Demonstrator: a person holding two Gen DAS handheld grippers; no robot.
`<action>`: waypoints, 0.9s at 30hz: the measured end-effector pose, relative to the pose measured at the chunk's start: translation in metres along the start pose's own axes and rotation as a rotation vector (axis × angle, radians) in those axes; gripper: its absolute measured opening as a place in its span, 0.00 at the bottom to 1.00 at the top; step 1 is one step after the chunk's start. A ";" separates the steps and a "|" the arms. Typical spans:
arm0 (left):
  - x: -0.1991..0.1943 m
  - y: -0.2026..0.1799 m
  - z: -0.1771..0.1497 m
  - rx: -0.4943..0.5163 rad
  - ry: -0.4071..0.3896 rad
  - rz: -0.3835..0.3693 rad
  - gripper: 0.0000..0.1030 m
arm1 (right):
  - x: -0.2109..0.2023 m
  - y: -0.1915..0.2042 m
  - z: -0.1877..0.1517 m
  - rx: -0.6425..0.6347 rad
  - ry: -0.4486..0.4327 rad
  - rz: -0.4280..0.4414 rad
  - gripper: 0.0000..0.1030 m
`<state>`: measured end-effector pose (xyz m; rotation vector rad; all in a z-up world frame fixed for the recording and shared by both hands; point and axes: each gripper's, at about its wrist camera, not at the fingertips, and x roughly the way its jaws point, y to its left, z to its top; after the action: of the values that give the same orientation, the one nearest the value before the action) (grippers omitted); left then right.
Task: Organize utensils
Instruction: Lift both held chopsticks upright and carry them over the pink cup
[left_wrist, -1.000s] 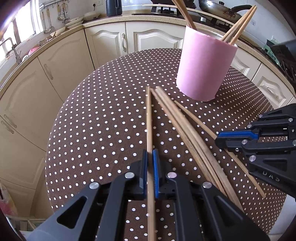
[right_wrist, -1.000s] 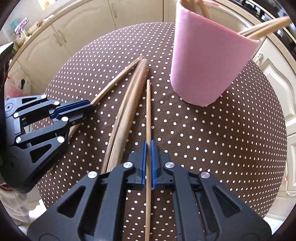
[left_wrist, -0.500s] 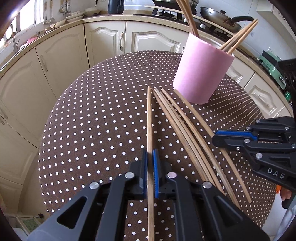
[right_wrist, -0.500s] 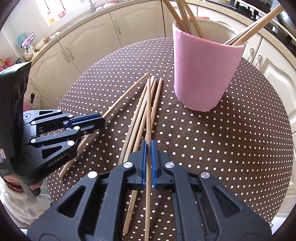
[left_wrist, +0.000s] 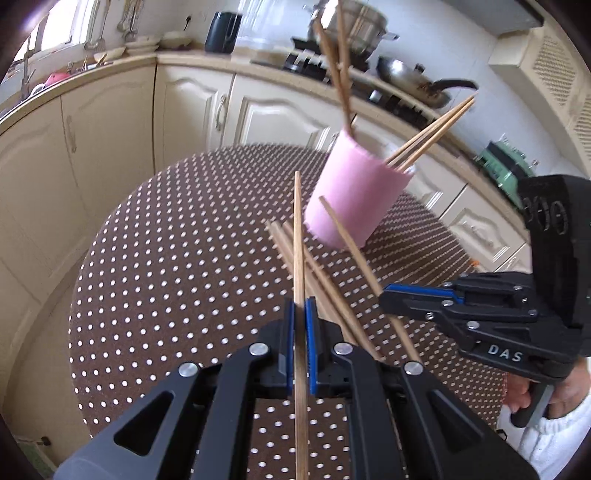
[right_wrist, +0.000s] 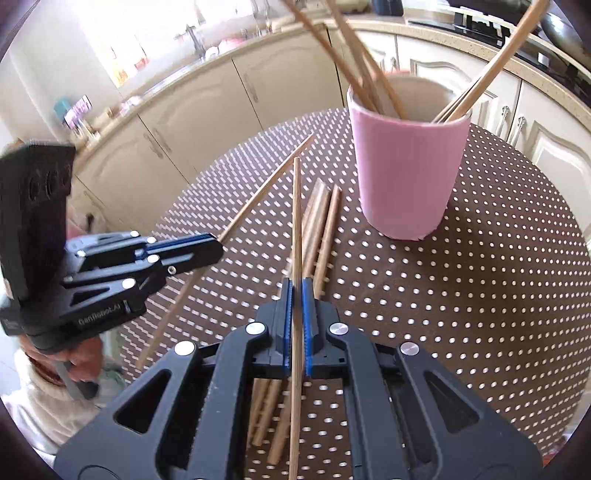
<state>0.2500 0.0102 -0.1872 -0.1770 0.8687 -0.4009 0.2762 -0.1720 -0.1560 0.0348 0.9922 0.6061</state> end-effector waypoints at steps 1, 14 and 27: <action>-0.005 -0.002 0.000 0.002 -0.031 -0.024 0.06 | -0.006 -0.003 -0.001 0.004 -0.024 0.002 0.05; -0.038 -0.053 0.021 0.093 -0.332 -0.184 0.06 | -0.094 -0.023 0.005 0.078 -0.352 0.091 0.05; -0.031 -0.100 0.097 0.190 -0.523 -0.185 0.06 | -0.115 -0.039 0.070 0.104 -0.614 0.040 0.05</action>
<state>0.2800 -0.0692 -0.0720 -0.1762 0.2972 -0.5751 0.3039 -0.2441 -0.0398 0.3152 0.4259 0.5321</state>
